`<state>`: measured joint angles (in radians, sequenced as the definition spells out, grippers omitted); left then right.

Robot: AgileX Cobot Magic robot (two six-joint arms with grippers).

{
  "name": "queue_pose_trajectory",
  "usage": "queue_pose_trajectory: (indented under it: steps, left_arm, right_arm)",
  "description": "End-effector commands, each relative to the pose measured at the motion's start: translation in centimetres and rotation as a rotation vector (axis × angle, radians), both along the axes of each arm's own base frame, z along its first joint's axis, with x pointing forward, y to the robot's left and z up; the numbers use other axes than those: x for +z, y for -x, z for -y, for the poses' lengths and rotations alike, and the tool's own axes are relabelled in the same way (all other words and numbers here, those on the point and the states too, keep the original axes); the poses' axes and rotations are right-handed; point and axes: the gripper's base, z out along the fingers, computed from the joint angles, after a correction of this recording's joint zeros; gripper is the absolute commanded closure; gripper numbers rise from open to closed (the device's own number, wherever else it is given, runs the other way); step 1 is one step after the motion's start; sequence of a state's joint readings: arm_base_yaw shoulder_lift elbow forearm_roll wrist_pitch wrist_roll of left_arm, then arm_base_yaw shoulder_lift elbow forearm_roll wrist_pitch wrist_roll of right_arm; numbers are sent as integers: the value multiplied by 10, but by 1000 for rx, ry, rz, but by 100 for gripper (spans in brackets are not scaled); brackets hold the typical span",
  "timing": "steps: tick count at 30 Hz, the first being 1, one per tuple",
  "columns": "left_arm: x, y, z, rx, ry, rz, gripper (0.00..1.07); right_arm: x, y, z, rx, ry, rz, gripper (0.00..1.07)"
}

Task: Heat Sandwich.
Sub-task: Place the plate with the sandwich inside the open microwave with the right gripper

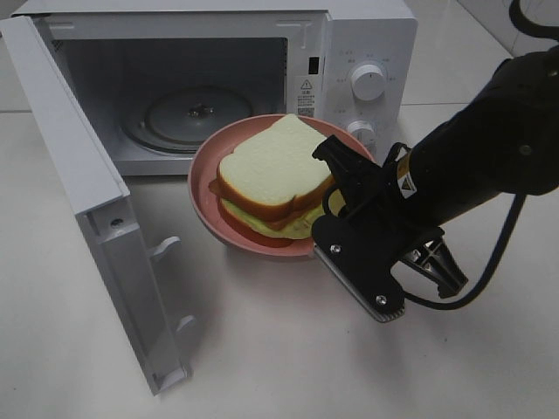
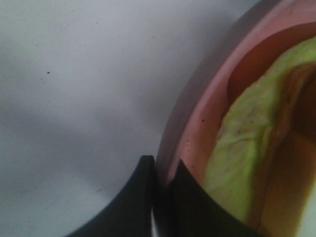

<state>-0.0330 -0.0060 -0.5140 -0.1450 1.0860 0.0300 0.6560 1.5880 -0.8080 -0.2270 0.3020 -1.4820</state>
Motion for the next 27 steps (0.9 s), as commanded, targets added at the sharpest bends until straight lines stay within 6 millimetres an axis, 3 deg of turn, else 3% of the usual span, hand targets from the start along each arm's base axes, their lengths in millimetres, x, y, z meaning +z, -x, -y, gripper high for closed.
queue_pose_trajectory:
  steps: [1, 27]
  left_arm:
    - [1, 2, 0, 3, 4, 29, 9]
    - [1, 2, 0, 3, 4, 29, 9]
  right_arm:
    - [3, -6, -8, 21, -32, 17, 107]
    - [-3, -55, -53, 82, -48, -46, 107]
